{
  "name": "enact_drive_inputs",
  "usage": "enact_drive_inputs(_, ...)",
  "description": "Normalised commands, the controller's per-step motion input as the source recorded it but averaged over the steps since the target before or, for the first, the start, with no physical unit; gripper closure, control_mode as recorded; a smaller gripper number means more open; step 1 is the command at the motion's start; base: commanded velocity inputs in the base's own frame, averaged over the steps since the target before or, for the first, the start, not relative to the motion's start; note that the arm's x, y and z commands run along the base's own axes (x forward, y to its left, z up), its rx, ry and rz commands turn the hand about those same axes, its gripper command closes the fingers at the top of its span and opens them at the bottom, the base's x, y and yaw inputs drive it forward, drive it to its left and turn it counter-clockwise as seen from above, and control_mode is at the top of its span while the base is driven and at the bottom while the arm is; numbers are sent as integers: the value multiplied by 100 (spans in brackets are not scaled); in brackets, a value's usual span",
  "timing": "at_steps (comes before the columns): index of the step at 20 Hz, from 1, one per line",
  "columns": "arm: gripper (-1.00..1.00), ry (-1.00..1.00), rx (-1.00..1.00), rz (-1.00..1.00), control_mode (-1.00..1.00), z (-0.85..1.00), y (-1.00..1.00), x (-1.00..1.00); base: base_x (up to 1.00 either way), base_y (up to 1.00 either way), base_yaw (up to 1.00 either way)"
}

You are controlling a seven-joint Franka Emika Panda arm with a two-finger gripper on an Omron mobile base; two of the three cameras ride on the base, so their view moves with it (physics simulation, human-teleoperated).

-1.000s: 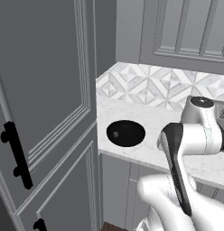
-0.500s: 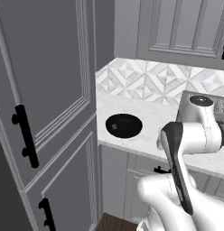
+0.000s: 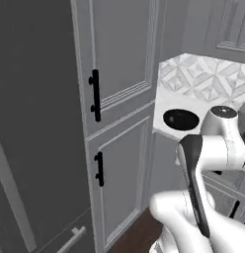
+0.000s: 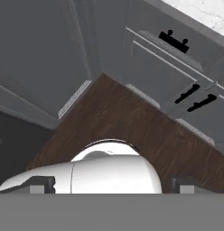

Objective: Grab a lemon wedge from the fridge and one ice cube from the ice bowl, and put them in the glass of lemonade.

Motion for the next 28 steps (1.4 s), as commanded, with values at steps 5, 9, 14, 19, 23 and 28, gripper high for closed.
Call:
enact_drive_inputs(5,-100,0,0,0,100,0,0,0,-34,14,91)
enact_drive_inputs(9,-100,0,0,0,100,0,0,0,-26,50,85)
enact_drive_inputs(14,-100,0,0,0,100,0,0,0,-4,95,69)
enact_drive_inputs(19,-100,0,0,0,100,0,0,0,21,58,17)
enact_drive_inputs(23,-100,0,0,0,100,0,0,0,0,21,-21)
enact_drive_inputs(28,-100,0,0,0,100,0,0,0,-49,40,-11)
